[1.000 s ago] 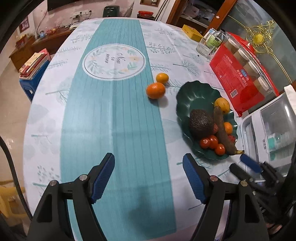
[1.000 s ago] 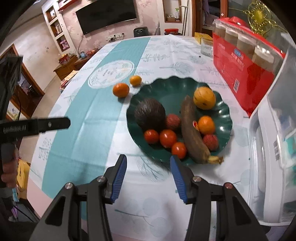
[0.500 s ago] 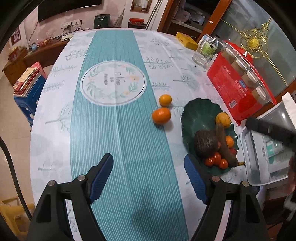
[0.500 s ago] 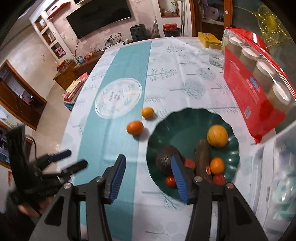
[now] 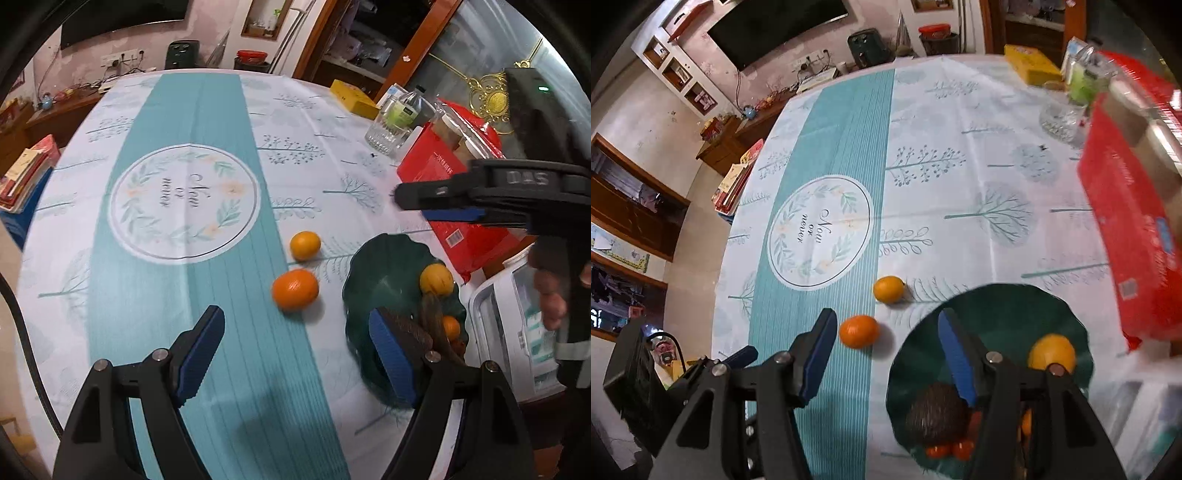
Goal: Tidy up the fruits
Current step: 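Grasp the large orange with the left tool while the right tool grasps the small orange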
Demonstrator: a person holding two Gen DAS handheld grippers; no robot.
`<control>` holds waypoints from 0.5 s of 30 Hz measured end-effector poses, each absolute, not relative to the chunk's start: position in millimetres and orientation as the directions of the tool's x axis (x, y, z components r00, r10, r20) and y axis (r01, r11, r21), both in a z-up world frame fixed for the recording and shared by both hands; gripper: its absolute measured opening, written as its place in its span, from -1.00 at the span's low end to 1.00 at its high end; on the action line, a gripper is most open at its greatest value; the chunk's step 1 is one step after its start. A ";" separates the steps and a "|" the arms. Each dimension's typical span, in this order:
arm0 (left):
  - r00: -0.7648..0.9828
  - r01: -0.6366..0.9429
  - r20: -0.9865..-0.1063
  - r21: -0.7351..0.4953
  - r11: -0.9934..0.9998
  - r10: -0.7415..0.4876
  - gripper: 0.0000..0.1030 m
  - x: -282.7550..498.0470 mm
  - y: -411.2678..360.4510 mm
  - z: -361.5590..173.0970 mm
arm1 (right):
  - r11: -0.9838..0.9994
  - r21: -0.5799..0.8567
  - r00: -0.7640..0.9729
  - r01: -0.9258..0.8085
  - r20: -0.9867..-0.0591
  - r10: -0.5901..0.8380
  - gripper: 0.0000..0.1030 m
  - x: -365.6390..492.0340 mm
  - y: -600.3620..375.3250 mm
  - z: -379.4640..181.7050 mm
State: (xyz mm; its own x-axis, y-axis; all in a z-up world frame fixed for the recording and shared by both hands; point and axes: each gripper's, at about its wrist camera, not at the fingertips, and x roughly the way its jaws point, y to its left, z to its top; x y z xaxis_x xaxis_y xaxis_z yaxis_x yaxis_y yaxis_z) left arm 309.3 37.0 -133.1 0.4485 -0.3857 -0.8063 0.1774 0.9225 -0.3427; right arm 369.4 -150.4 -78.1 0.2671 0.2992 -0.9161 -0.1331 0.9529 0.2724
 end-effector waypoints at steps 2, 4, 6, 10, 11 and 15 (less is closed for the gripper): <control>0.463 0.187 -0.790 -0.356 0.916 -0.401 0.54 313.6 34.2 -141.7 | 0.949 0.276 0.244 -0.154 -0.920 0.307 0.12 379.2 -147.5 -94.3; 0.471 0.190 -0.779 -0.368 0.910 -0.413 0.54 318.7 31.2 -152.9 | 0.942 0.288 0.224 -0.171 -0.920 0.322 0.12 385.1 -144.2 -107.4; 0.472 0.196 -0.768 -0.386 0.901 -0.432 0.54 322.7 29.3 -163.4 | 0.933 0.306 0.205 -0.189 -0.917 0.342 0.12 390.5 -140.3 -120.3; 0.486 0.207 -0.742 -0.416 0.886 -0.462 0.54 327.0 24.6 -180.0 | 0.921 0.321 0.185 -0.219 -0.913 0.362 0.12 401.0 -134.9 -142.2; 0.489 0.208 -0.735 -0.425 0.881 -0.470 0.53 327.7 23.8 -183.5 | 0.919 0.322 0.180 -0.225 -0.914 0.364 0.12 403.2 -133.1 -147.4; 0.514 0.208 -0.705 -0.451 0.868 -0.489 0.50 328.1 20.1 -194.2 | 0.920 0.315 0.150 -0.231 -0.923 0.354 0.12 409.3 -127.8 -167.7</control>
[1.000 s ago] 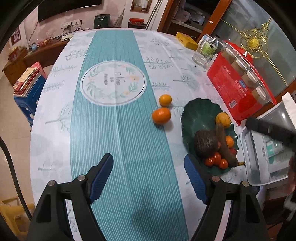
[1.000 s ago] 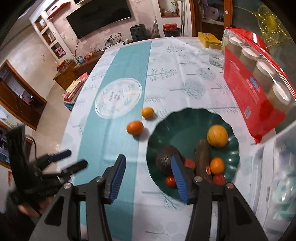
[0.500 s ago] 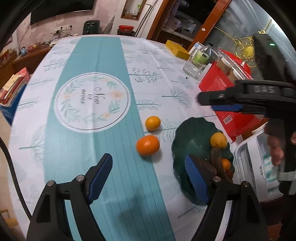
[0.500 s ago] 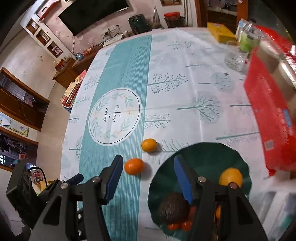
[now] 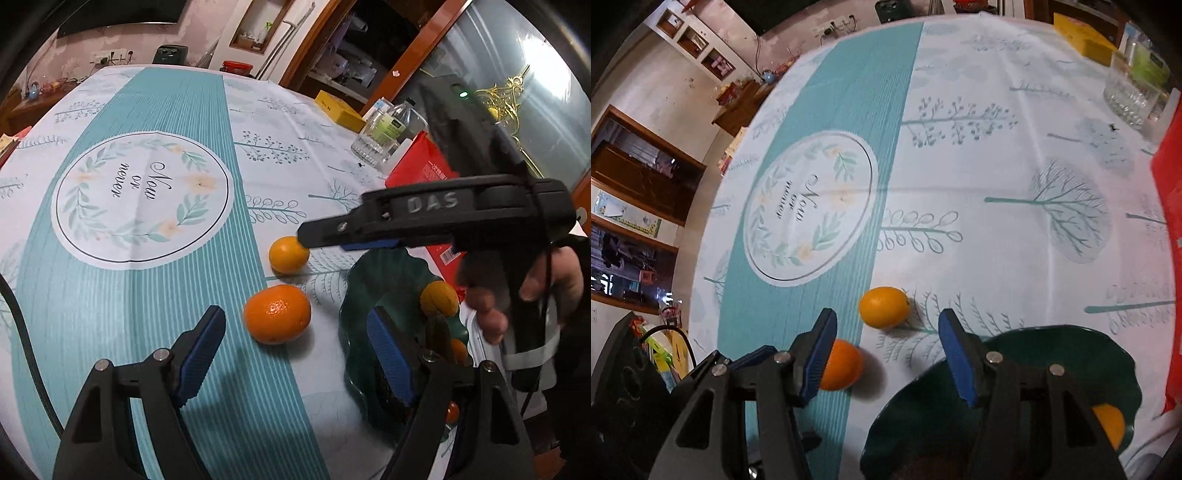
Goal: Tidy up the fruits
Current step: 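Grasp the large orange with the left tool while the right tool grasps the small orange, then carry both oranges onto the green plate and open both tools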
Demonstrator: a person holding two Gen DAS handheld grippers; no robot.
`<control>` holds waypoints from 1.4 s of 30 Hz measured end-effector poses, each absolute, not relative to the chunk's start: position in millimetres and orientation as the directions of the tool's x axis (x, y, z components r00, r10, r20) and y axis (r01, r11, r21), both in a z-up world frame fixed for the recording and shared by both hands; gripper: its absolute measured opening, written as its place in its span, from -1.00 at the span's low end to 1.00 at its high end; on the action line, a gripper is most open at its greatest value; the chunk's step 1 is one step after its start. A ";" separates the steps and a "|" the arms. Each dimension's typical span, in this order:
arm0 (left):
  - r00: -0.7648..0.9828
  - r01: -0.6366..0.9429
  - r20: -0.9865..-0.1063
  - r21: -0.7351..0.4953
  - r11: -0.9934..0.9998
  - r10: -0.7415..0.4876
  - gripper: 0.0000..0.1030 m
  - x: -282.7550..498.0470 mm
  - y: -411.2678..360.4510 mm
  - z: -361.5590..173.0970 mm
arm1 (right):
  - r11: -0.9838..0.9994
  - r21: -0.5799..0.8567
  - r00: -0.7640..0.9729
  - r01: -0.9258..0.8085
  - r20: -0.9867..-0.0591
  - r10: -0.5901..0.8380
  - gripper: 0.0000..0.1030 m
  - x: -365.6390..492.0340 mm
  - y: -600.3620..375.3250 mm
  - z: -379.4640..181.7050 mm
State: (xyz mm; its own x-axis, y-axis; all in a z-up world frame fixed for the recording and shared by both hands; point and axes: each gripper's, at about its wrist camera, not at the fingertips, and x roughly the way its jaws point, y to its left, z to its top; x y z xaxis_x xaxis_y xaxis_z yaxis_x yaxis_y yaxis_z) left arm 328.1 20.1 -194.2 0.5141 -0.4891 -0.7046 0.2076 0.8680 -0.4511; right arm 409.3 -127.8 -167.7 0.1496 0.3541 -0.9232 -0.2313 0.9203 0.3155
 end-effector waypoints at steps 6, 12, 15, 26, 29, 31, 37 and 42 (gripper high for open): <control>0.541 0.191 -0.688 -0.460 0.867 -0.484 0.40 327.9 16.8 -205.2 | 0.924 0.297 0.121 -0.242 -0.936 0.332 0.11 413.6 -119.7 -185.4; 0.583 0.144 -0.672 -0.468 0.872 -0.457 0.28 325.3 14.8 -212.3 | 0.921 0.256 0.117 -0.295 -0.947 0.301 0.07 412.9 -105.2 -191.9; 0.589 0.135 -0.671 -0.468 0.873 -0.451 0.24 325.3 12.0 -215.4 | 0.922 0.232 0.117 -0.311 -0.953 0.279 -0.03 414.1 -99.5 -194.8; 0.598 0.093 -0.673 -0.480 0.872 -0.435 -0.12 328.3 15.8 -227.4 | 0.915 0.223 0.134 -0.337 -0.950 0.281 -0.27 415.4 -94.5 -198.6; 0.594 0.097 -0.676 -0.479 0.873 -0.437 -0.13 328.9 16.6 -227.3 | 0.918 0.228 0.139 -0.324 -0.949 0.285 -0.27 415.0 -97.4 -197.5; 0.590 0.096 -0.679 -0.480 0.872 -0.438 -0.14 329.4 17.0 -226.5 | 0.919 0.234 0.144 -0.316 -0.946 0.290 -0.27 414.5 -99.4 -195.0; 0.604 0.107 -0.663 -0.483 0.869 -0.443 -0.15 329.8 18.9 -215.0 | 0.926 0.245 0.182 -0.286 -0.935 0.304 -0.27 409.2 -114.3 -175.8; 0.614 0.153 -0.629 -0.497 0.854 -0.476 -0.15 321.3 16.5 -196.0 | 0.940 0.241 0.215 -0.240 -0.931 0.294 -0.27 398.5 -135.7 -157.0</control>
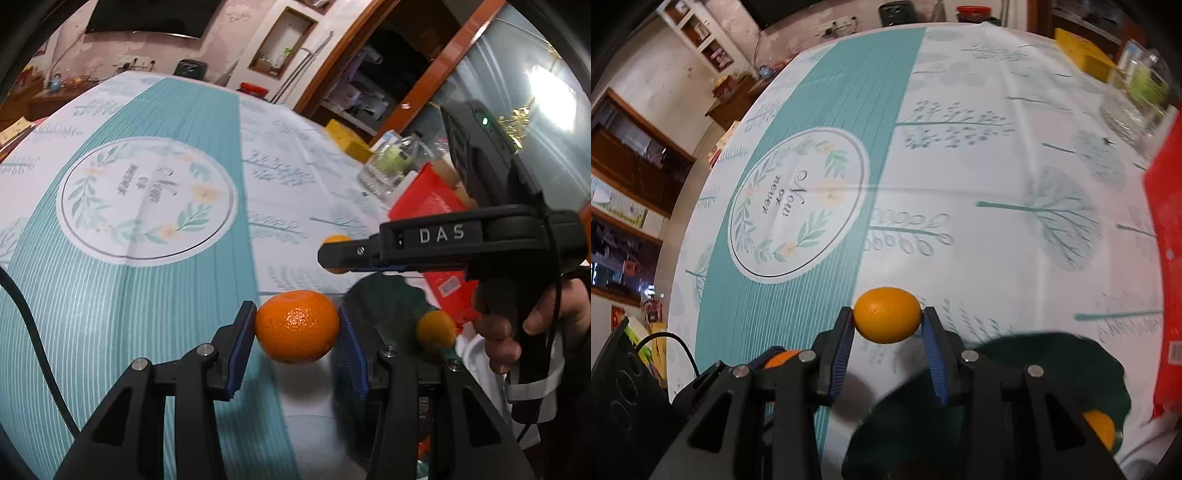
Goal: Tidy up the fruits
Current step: 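Carry both oranges onto the green plate and open both tools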
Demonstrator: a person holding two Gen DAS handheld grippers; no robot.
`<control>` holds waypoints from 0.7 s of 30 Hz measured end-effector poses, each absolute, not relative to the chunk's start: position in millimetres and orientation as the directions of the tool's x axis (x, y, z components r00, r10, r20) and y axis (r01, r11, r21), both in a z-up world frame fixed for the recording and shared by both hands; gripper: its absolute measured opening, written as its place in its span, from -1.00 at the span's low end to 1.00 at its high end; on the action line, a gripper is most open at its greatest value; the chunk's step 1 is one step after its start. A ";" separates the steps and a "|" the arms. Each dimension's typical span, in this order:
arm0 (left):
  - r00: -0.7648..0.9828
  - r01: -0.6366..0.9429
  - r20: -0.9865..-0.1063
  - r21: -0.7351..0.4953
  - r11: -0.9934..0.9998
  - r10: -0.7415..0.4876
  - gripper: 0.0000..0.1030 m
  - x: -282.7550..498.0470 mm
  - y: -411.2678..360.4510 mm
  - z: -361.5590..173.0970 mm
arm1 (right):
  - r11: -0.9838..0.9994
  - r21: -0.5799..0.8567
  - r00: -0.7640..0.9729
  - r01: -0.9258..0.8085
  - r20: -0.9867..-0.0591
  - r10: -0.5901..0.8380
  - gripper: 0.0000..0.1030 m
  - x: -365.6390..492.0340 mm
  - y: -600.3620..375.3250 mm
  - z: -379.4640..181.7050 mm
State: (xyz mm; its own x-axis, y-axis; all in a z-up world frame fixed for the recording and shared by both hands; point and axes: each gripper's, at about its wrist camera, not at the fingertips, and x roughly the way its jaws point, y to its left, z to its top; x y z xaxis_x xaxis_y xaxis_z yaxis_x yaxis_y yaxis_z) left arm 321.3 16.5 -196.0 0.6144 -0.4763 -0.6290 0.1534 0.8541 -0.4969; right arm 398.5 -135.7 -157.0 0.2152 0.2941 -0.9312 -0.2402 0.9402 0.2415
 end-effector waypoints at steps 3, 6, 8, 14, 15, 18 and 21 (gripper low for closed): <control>0.611 0.191 -0.610 -0.505 0.842 -0.504 -0.15 316.5 9.7 -187.7 | 0.950 0.238 0.226 -0.200 -0.933 0.281 -0.27 389.6 -150.2 -150.7; 0.595 0.224 -0.602 -0.512 0.829 -0.533 -0.15 313.6 -0.4 -184.5 | 0.957 0.241 0.231 -0.163 -0.934 0.274 -0.27 378.6 -164.8 -147.6; 0.582 0.243 -0.599 -0.519 0.820 -0.551 -0.15 310.3 -7.5 -183.2 | 0.961 0.241 0.235 -0.137 -0.934 0.268 -0.27 371.1 -172.6 -147.7; 0.543 0.282 -0.591 -0.541 0.793 -0.596 -0.15 305.0 -24.7 -184.0 | 0.972 0.224 0.227 -0.067 -0.946 0.233 -0.27 349.5 -196.2 -153.2; 0.538 0.287 -0.591 -0.542 0.790 -0.601 -0.14 304.8 -26.6 -184.5 | 0.974 0.221 0.223 -0.055 -0.948 0.227 -0.27 345.1 -199.6 -155.0; 0.522 0.299 -0.593 -0.546 0.783 -0.613 -0.14 304.5 -33.3 -186.9 | 0.976 0.215 0.210 -0.029 -0.953 0.216 -0.27 333.3 -207.7 -160.3; 0.503 0.309 -0.599 -0.548 0.777 -0.623 -0.14 303.8 -39.5 -188.6 | 0.976 0.217 0.199 -0.002 -0.957 0.213 -0.27 323.0 -215.2 -165.4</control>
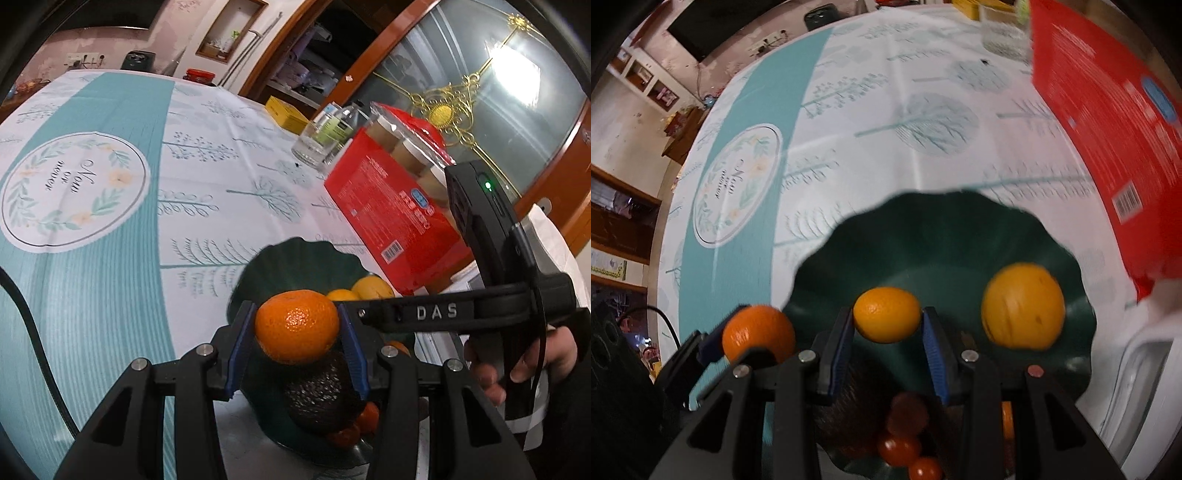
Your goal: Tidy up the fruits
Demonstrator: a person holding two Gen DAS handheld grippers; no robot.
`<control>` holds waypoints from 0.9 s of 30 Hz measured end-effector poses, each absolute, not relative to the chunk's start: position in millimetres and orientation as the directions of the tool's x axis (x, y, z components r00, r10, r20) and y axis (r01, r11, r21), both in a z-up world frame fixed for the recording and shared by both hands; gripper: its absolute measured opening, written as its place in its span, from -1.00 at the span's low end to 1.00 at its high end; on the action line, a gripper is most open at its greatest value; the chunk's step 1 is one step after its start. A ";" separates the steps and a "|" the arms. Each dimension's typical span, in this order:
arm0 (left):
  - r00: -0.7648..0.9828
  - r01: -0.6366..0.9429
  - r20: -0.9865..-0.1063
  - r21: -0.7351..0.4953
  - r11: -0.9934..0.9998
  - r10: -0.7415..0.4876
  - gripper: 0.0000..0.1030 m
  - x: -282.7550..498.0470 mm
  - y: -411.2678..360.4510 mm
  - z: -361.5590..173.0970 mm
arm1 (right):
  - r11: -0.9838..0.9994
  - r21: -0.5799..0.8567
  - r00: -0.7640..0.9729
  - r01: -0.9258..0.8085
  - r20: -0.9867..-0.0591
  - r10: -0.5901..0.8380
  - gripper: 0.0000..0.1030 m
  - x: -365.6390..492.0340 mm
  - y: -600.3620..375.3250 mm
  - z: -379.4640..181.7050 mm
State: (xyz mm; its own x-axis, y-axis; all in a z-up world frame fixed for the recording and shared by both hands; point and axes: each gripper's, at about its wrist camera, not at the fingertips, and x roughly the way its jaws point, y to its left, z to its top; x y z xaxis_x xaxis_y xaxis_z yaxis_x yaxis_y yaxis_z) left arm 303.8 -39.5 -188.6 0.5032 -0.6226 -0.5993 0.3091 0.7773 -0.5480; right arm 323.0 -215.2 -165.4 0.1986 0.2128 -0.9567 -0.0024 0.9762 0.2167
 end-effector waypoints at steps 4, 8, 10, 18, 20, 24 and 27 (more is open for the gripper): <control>0.504 0.322 -0.586 -0.554 0.768 -0.634 -0.08 300.0 -41.1 -183.3 | 0.970 0.243 0.220 0.014 -0.947 0.234 -0.27 315.3 -219.5 -160.7; 0.513 0.340 -0.582 -0.536 0.772 -0.631 0.05 292.4 -39.4 -171.6 | 0.971 0.238 0.246 0.019 -0.943 0.226 -0.27 308.9 -220.1 -151.2; 0.521 0.345 -0.582 -0.526 0.777 -0.625 0.07 286.5 -35.8 -164.2 | 0.971 0.237 0.258 0.029 -0.940 0.222 -0.25 304.2 -221.8 -144.9; 0.517 0.328 -0.632 -0.476 0.816 -0.577 0.41 245.1 -14.9 -133.9 | 0.973 0.223 0.318 0.053 -0.928 0.195 -0.11 255.7 -223.1 -111.1; 0.507 0.315 -0.654 -0.465 0.827 -0.561 0.48 229.4 -8.0 -128.6 | 0.973 0.220 0.325 0.063 -0.927 0.189 -0.10 240.8 -222.1 -107.1; 0.483 0.275 -0.713 -0.427 0.862 -0.507 0.55 193.0 7.1 -122.3 | 0.976 0.202 0.331 0.082 -0.929 0.164 -0.04 199.7 -215.8 -104.6; 0.462 0.235 -0.761 -0.389 0.891 -0.454 0.60 164.4 19.3 -121.7 | 0.976 0.200 0.331 0.087 -0.930 0.161 -0.04 165.5 -209.0 -107.7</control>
